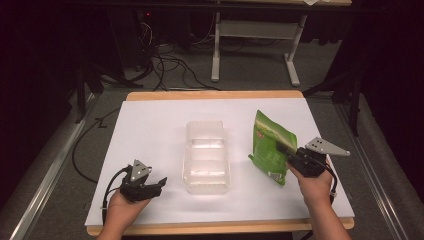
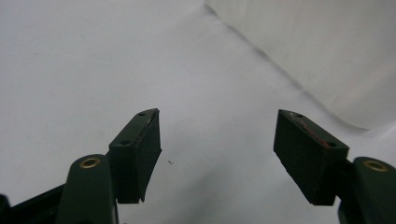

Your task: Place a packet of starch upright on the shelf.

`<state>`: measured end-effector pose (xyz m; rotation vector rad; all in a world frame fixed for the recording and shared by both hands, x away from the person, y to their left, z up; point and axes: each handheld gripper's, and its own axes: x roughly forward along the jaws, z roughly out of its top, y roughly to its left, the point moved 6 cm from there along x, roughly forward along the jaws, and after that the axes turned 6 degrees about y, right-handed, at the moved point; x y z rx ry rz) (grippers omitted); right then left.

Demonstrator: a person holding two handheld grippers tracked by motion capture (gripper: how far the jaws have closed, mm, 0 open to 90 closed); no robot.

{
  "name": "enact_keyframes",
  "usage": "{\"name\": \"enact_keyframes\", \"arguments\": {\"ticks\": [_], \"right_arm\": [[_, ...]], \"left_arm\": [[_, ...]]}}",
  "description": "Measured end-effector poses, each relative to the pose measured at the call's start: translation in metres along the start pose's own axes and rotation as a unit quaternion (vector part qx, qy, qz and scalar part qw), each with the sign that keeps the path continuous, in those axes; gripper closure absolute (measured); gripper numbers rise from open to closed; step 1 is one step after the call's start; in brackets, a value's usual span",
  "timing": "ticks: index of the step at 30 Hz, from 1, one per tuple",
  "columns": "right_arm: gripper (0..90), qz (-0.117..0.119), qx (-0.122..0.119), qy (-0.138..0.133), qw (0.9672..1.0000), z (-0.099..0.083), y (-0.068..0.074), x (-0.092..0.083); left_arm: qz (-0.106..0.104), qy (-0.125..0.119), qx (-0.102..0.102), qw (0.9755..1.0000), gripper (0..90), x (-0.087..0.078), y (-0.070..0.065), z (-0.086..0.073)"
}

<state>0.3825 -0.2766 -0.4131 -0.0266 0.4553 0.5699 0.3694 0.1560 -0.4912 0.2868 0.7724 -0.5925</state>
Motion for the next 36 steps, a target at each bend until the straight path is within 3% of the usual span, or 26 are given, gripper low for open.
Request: {"name": "enact_keyframes", "arguments": {"ticks": [9,15,16,24,36], "right_arm": [[89.2,0.013,-0.003,-0.018,0.9997,0.009,0.004,-0.007],[89.3,0.040,-0.007,-0.031,0.9987,0.018,0.013,-0.010],[89.4,0.053,-0.006,-0.038,0.9978,0.023,0.017,-0.011],[89.4,0.088,-0.020,-0.046,0.9949,0.042,0.038,-0.005],[89.4,0.114,-0.036,-0.064,0.9908,0.073,0.053,0.004]], "left_arm": [[0.001,-0.006,-0.003,1.0000,32.4,-0.001,0.001,0.001],[0.001,-0.008,-0.001,1.0000,32.4,-0.002,0.001,0.001],[0.000,-0.010,-0.001,0.9999,32.4,-0.002,0.001,0.001],[-0.003,-0.014,-0.001,0.9999,32.4,-0.003,0.001,0.002],[-0.003,-0.017,-0.002,0.9998,32.4,-0.004,0.002,0.001]]}}
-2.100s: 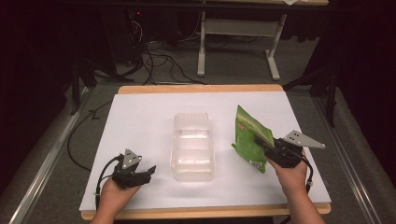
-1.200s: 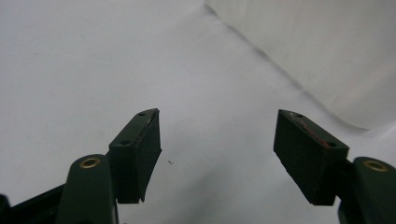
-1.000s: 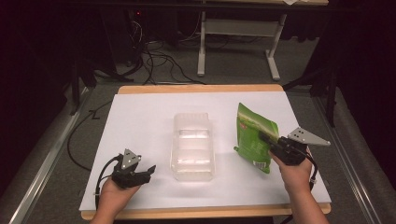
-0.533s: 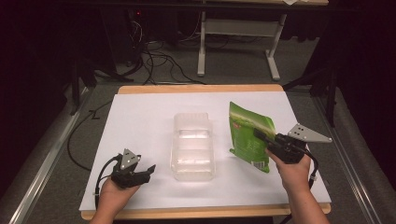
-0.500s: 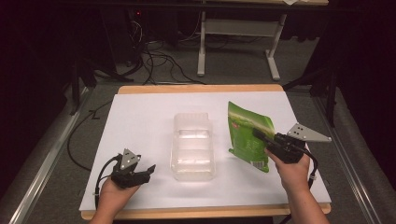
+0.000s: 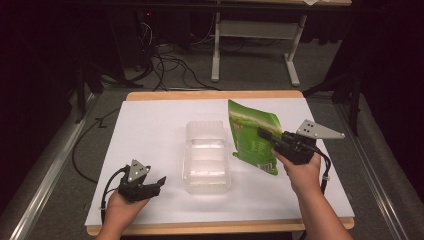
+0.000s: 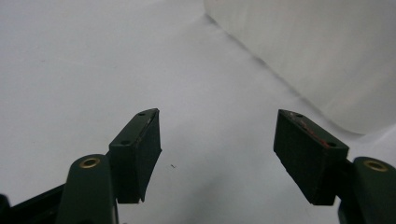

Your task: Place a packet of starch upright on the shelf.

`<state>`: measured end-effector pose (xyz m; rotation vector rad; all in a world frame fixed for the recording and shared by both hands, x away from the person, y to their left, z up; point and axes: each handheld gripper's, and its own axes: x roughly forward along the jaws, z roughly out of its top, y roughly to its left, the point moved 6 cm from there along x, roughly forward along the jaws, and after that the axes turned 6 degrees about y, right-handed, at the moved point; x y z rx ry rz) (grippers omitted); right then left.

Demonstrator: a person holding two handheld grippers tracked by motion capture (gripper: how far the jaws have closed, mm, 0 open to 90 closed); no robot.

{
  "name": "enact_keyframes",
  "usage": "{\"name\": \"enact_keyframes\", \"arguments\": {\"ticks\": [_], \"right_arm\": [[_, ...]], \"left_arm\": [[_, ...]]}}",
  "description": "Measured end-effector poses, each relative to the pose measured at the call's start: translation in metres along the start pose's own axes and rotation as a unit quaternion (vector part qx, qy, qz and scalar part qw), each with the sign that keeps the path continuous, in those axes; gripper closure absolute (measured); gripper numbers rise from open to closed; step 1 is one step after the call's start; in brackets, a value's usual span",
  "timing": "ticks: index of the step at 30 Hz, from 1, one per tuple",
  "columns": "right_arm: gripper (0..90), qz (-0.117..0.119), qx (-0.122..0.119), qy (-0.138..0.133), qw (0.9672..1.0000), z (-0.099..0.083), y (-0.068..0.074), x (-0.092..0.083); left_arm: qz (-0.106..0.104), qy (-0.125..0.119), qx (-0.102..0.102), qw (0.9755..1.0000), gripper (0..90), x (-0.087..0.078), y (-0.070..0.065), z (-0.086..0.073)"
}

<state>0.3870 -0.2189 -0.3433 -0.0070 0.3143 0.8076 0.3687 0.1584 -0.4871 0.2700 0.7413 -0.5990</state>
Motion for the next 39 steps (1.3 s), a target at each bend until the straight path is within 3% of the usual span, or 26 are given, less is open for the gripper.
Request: {"name": "enact_keyframes", "arguments": {"ticks": [8,17,27,39], "right_arm": [[89.4,0.021,-0.008,-0.006,0.9997,0.018,0.006,0.012],[89.4,0.064,-0.014,-0.015,0.9977,0.031,0.019,0.045],[89.4,0.102,-0.019,-0.007,0.9946,0.031,0.031,0.084],[89.5,0.128,-0.022,-0.002,0.9915,0.029,0.042,0.113]], "left_arm": [[0.000,0.000,0.001,1.0000,32.4,-0.001,0.000,0.000],[0.003,0.000,0.000,1.0000,32.4,-0.001,0.001,0.000],[0.004,0.003,-0.003,1.0000,32.4,-0.001,0.002,-0.001],[0.006,0.003,-0.007,0.9999,32.3,-0.001,0.003,-0.002]]}}
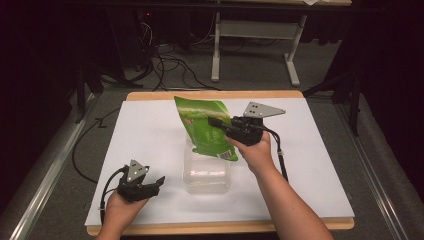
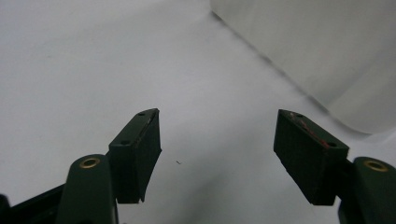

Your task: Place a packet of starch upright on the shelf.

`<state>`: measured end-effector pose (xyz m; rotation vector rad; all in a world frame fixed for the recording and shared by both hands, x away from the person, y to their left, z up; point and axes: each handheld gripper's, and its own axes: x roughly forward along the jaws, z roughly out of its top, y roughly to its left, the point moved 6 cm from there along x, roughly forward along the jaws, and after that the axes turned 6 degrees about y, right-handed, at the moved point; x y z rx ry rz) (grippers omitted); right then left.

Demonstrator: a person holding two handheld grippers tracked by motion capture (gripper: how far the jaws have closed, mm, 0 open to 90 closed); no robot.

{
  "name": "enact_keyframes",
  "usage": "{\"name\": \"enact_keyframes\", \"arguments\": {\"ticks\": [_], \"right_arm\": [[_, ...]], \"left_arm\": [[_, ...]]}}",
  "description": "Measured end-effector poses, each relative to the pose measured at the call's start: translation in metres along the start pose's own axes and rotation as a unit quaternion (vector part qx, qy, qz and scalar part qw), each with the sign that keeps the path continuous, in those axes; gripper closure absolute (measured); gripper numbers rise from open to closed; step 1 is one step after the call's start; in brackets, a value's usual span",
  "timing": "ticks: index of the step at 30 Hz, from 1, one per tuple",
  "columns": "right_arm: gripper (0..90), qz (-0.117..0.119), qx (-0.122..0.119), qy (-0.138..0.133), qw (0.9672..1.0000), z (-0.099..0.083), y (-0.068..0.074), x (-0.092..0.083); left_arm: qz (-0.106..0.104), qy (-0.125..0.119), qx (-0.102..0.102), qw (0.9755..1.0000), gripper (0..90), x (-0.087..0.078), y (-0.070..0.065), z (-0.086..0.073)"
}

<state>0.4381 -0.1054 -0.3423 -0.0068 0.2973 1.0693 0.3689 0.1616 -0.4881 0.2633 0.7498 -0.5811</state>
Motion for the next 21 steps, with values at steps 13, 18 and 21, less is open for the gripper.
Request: {"name": "enact_keyframes", "arguments": {"ticks": [13,18,21], "right_arm": [[89.4,0.018,0.005,0.017,0.9997,-0.017,-0.008,0.028],[89.4,0.023,0.010,0.010,0.9996,-0.023,-0.010,0.026],[89.3,0.022,0.017,0.011,0.9995,-0.031,-0.013,0.024]], "left_arm": [[0.002,-0.003,0.000,1.0000,32.4,-0.001,0.001,0.000],[0.002,-0.003,-0.001,1.0000,32.4,-0.001,0.001,0.000],[0.003,0.000,0.000,1.0000,32.3,-0.001,0.000,0.000]]}}
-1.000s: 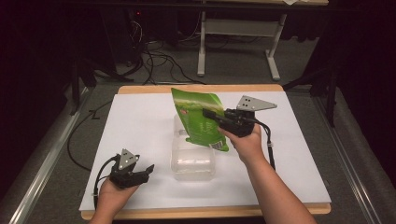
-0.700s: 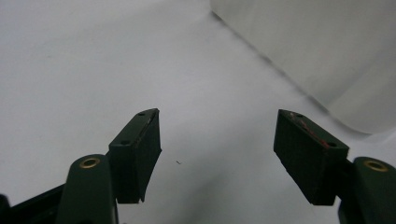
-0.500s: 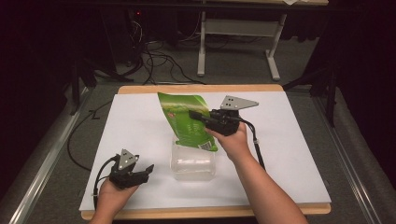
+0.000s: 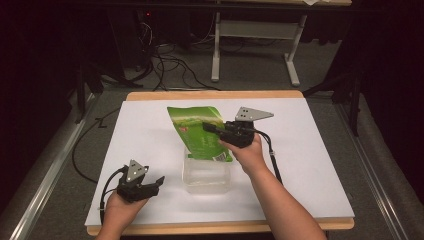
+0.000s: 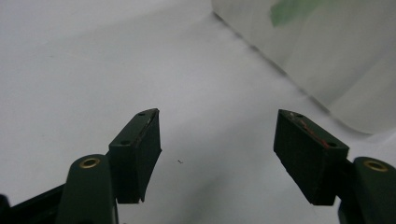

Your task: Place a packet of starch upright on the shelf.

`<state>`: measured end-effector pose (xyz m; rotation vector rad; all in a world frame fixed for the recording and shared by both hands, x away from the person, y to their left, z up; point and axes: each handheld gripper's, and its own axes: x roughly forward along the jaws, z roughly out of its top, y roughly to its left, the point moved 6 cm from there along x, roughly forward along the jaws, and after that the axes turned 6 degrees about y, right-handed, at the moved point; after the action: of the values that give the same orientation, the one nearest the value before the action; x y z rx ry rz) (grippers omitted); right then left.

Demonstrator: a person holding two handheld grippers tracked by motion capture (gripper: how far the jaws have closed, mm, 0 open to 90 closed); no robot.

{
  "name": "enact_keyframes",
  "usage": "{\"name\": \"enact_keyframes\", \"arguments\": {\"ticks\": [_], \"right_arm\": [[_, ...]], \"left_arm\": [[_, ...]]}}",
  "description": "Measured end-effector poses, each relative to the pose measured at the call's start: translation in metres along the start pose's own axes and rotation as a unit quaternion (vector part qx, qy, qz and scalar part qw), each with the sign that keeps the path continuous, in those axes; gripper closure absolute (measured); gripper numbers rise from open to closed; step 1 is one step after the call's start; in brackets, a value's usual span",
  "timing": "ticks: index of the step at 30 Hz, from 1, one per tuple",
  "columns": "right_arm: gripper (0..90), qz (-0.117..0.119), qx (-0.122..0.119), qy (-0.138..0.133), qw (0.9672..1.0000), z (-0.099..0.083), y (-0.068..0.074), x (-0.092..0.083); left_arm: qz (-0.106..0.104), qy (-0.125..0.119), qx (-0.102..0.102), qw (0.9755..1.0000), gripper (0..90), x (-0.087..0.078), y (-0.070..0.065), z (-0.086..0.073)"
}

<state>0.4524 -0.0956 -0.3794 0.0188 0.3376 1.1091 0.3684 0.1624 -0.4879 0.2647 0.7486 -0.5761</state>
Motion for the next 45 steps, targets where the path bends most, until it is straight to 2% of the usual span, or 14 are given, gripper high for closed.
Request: {"name": "enact_keyframes", "arguments": {"ticks": [3,6,13,22,27,33,37,45], "right_arm": [[89.3,-0.009,0.005,0.019,0.9998,-0.014,-0.004,0.002],[89.2,-0.005,0.013,0.014,0.9998,-0.021,-0.004,0.005],[88.9,-0.009,0.022,0.010,0.9997,-0.023,-0.002,0.005],[87.8,-0.022,0.013,0.010,0.9996,-0.025,0.000,0.001],[85.4,-0.032,0.016,0.004,0.9994,-0.027,0.001,-0.004],[85.4,-0.035,0.014,0.005,0.9993,-0.029,0.003,-0.008],[88.6,-0.035,0.009,0.008,0.9993,-0.031,0.005,-0.009],[89.0,-0.036,0.014,0.011,0.9992,-0.036,0.008,-0.009]], "left_arm": [[0.000,0.001,0.000,1.0000,32.4,0.001,0.000,0.000],[0.000,0.001,0.000,1.0000,32.4,0.000,0.000,0.000],[0.000,0.001,0.000,1.0000,32.4,0.000,0.000,0.000],[0.000,0.000,0.002,1.0000,32.4,0.000,-0.001,0.000],[0.000,0.000,0.002,1.0000,32.4,0.000,0.000,0.000],[0.000,0.001,0.004,1.0000,32.4,0.000,-0.001,0.000],[0.000,0.000,0.004,1.0000,32.4,0.000,-0.001,0.000],[-0.001,0.000,0.005,1.0000,32.4,0.000,-0.002,0.001]]}}
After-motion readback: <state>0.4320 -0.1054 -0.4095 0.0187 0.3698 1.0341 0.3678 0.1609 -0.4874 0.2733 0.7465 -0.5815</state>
